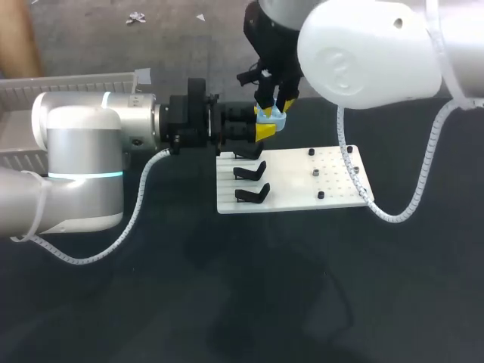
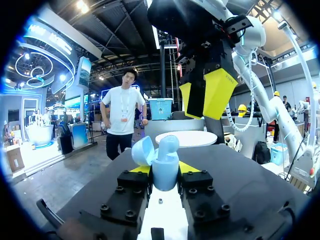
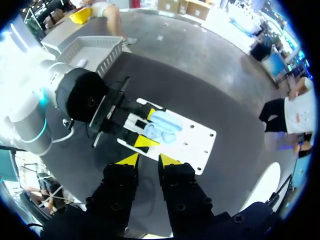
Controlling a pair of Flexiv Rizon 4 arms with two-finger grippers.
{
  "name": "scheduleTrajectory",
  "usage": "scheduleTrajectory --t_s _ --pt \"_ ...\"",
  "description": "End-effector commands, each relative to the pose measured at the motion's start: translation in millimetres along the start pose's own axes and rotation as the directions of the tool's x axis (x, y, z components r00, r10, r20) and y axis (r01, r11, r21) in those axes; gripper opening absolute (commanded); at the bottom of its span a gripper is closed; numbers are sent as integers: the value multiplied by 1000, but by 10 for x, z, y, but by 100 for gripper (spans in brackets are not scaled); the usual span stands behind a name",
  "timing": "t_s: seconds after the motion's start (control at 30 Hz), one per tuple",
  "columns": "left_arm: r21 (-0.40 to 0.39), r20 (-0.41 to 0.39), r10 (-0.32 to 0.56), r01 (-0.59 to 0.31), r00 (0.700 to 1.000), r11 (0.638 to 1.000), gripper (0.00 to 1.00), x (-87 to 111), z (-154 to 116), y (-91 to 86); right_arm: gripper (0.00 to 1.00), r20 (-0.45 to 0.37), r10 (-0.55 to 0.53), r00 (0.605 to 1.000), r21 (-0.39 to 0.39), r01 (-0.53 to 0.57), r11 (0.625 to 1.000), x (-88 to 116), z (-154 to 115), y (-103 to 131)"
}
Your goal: Pick up each earbud case from the left stands, insert the matching earbuds, close the lid, and place the case in the box.
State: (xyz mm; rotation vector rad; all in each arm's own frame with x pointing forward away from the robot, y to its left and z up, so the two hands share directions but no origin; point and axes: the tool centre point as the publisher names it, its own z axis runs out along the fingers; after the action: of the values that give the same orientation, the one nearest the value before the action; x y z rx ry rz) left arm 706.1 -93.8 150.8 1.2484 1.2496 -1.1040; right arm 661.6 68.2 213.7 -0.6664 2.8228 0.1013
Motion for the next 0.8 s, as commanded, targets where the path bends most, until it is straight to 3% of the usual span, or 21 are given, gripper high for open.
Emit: scheduleTrajectory --t_s 0.03,0.33,0.8 --pt "-8 5 5 -5 1000 1000 0 11 5 -19 18 3 17 1000 -3 -17 1000 9 100 -41" --pt "-8 5 5 -5 1000 1000 0 11 5 -19 16 -1 25 1000 3 -25 1000 -83 264 -53" --pt "-8 5 5 -5 1000 1000 0 11 5 -19 15 10 27 1000 20 -27 999 -127 260 -117"
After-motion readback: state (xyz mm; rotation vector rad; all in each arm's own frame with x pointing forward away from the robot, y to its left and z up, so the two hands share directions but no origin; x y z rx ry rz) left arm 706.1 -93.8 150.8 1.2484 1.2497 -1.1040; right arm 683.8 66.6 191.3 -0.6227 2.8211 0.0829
